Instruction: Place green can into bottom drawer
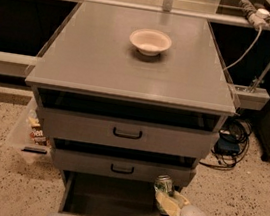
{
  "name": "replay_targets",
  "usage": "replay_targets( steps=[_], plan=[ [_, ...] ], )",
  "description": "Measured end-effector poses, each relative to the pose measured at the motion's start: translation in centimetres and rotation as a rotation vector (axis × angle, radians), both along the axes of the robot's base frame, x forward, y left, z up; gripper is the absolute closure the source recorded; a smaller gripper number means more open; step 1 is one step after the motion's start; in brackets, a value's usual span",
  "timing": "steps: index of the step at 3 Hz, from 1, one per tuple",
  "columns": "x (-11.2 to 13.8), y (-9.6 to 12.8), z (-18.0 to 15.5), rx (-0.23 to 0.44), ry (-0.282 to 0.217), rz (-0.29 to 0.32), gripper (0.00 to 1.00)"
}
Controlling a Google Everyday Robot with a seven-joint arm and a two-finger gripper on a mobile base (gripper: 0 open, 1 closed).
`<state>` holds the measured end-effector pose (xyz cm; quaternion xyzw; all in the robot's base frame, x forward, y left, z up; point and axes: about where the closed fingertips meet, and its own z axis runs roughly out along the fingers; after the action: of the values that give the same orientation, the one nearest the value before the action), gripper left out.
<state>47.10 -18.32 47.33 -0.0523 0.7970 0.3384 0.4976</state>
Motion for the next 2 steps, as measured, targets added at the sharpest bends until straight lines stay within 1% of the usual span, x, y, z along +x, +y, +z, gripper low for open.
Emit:
replay_targets(
  steps=[1, 2],
  plan=[
    [0.4, -0.6, -6.7, 0.092, 0.126, -0.027, 1.0],
    [0.8, -0.4, -12.0, 0.165, 0.222, -0.034, 1.0]
  ],
)
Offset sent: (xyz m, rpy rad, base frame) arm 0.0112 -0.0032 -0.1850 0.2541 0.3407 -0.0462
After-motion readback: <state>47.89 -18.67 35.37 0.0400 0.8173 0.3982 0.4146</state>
